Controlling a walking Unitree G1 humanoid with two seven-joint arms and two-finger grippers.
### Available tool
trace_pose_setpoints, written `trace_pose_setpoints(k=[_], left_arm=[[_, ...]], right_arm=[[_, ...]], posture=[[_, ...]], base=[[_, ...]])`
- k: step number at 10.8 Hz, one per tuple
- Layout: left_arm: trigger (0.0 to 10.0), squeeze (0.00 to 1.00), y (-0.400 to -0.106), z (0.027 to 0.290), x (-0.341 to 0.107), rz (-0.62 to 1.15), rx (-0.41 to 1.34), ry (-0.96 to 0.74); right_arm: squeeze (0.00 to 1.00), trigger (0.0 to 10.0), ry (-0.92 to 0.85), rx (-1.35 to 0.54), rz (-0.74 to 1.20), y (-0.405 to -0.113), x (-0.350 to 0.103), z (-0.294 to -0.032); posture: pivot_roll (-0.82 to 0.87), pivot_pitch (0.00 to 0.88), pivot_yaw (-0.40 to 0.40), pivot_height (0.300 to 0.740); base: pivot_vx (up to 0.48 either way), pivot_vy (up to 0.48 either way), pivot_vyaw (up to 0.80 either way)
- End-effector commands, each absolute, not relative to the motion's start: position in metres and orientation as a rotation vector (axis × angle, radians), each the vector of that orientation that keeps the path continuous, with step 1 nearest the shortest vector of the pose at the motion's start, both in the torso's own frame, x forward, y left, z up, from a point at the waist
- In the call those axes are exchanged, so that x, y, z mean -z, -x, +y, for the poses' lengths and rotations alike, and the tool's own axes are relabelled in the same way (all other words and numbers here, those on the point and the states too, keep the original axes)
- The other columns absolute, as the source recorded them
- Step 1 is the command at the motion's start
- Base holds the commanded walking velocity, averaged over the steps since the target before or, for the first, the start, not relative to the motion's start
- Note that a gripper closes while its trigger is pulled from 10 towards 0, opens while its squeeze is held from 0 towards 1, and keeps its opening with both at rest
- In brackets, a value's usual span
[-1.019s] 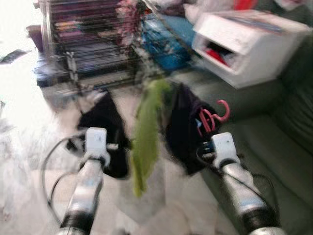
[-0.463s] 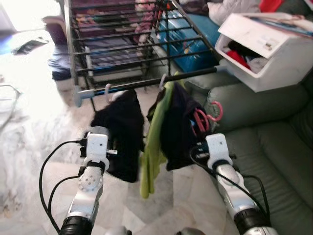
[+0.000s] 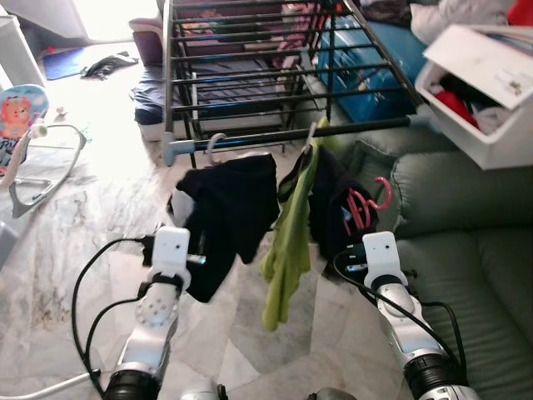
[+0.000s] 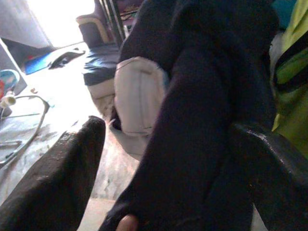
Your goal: Hang hanger
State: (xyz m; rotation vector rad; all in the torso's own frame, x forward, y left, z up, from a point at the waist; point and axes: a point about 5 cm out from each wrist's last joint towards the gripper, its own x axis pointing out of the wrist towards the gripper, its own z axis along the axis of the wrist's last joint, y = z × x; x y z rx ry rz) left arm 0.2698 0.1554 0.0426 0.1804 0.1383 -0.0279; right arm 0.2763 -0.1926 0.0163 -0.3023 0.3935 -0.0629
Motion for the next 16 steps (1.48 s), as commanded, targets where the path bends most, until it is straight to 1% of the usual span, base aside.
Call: trace_pose_setpoints(k=[1,2,4,6,8,9,11,13,14,15,16], left_arm=[[10.0,0.0,-0.273,0.154,-0.049,0.119,0.034,-0.194],[10.0,0.0,-0.272,0.154,-0.05,0.121,0.026,-0.184],[10.0,0.0,-0.267,0.152,-0.047,0.133,0.032,-0.18],[10.0,0.0,-0.265,0.15,-0.046,0.139,0.034,-0.167],[10.0,0.0,-0.265,0.15,-0.045,0.147,0.03,-0.165],[10.0,0.0,-0.266,0.151,-0.045,0.148,0.023,-0.161],[10.0,0.0,-0.266,0.151,-0.045,0.151,0.016,-0.159],[10.0,0.0,-0.266,0.153,-0.046,0.144,-0.015,-0.157],[10.0,0.0,-0.264,0.16,-0.043,0.16,-0.076,-0.181],[10.0,0.0,-0.26,0.171,-0.041,0.173,-0.105,-0.189],[10.0,0.0,-0.259,0.176,-0.041,0.176,-0.113,-0.193]], right_arm=[[0.0,10.0,0.312,0.101,0.33,-0.29,-0.033,-0.197],[0.0,10.0,0.327,0.134,0.324,-0.289,-0.035,-0.202],[0.0,10.0,0.38,0.19,0.319,-0.284,-0.034,-0.211],[0.0,10.0,0.371,0.192,0.33,-0.286,-0.034,-0.214],[0.0,10.0,0.371,0.18,0.33,-0.288,-0.035,-0.212],[0.0,10.0,0.379,0.15,0.333,-0.289,-0.034,-0.209],[0.0,10.0,0.418,0.102,0.312,-0.291,-0.035,-0.203],[0.0,10.0,0.435,0.075,0.29,-0.294,-0.038,-0.201],[0.0,10.0,0.458,0.022,0.241,-0.3,-0.045,-0.198],[0.0,10.0,0.461,0.018,0.216,-0.305,-0.051,-0.198],[0.0,10.0,0.446,0.021,0.209,-0.307,-0.053,-0.198]], posture=[[-0.03,0.0,0.008,0.74],[-0.03,0.0,0.006,0.74],[-0.03,0.0,0.0,0.74],[-0.03,0.0,-0.004,0.74],[-0.03,0.0,-0.007,0.74],[-0.03,0.0,-0.008,0.74],[-0.03,0.0,-0.009,0.74],[-0.03,0.0,-0.007,0.74],[-0.03,0.0,-0.006,0.74],[-0.02,0.0,-0.006,0.74],[-0.02,0.0,-0.006,0.74]], base=[[0.0,0.0,0.0],[0.0,0.0,0.0],[0.246,0.0,0.0],[0.285,-0.129,0.0],[0.319,-0.255,0.0],[0.319,0.0,0.0],[0.326,-0.255,0.0],[0.0,0.0,0.0],[0.0,0.0,0.0],[0.0,0.0,0.0],[0.0,0.0,0.0]])
